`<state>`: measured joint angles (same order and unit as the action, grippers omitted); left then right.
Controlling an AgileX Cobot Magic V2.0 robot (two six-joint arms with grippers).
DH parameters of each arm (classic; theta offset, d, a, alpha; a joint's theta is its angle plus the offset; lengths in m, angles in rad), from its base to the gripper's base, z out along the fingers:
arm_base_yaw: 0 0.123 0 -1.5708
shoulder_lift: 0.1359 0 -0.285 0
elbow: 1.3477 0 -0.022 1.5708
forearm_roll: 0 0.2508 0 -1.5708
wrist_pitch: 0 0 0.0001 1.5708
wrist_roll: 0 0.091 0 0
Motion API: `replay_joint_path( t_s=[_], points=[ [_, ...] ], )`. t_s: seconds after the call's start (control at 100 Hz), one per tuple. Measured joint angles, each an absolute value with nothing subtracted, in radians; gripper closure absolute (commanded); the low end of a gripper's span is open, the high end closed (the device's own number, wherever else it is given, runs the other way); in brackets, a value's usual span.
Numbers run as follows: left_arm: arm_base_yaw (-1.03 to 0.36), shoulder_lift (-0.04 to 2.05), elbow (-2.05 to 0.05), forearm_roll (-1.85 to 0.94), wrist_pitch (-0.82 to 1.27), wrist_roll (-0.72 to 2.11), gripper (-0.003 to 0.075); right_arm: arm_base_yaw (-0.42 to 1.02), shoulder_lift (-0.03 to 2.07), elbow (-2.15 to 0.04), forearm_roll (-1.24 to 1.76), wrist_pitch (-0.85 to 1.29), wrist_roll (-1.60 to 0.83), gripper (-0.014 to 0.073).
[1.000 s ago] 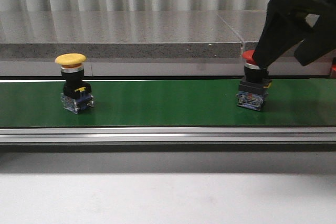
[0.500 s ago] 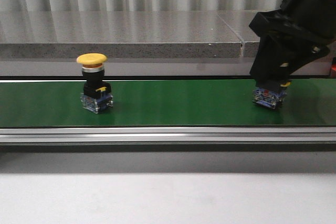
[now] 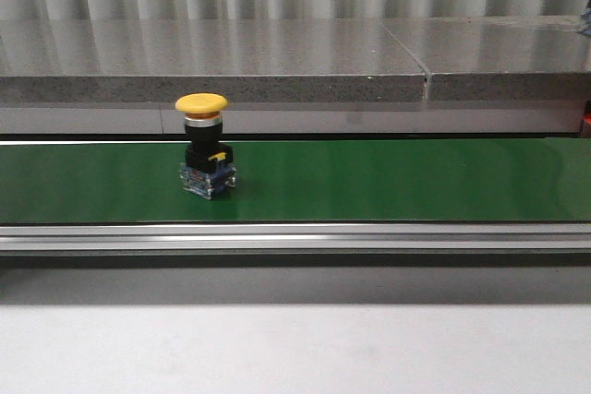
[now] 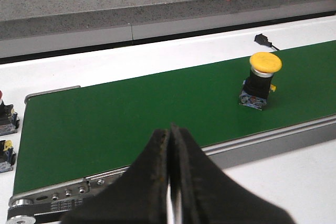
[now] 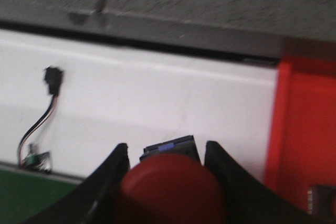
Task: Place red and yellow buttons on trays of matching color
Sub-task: 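Lower the red button into the red tray and open the right gripper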
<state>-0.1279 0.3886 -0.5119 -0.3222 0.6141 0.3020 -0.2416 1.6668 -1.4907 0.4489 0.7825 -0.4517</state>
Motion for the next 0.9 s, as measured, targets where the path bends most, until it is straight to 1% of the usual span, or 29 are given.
replay_joint_path(
  t_s=[0.17,0.38,0.63,0.9],
  points=[
    [-0.128,0.389,-0.512,-0.322,0.614,0.302,0.074,-0.354,1.799,-1.632,0.449,0.781,-0.426,0.0482],
    [-0.128,0.389,-0.512,-0.322,0.614,0.302,0.074,-0.423,1.95,-1.741,0.449,0.783,-0.421,0.0482],
    [-0.128,0.389,-0.512,-0.322,0.614,0.302,0.074,-0.445,2.075,-1.762,0.449,0.763,-0.421,0.0482],
    [-0.128,0.389,-0.512,-0.322,0.614,0.302,0.074,-0.445,2.155,-1.766,0.449,0.732,-0.421,0.0482]
  ],
)
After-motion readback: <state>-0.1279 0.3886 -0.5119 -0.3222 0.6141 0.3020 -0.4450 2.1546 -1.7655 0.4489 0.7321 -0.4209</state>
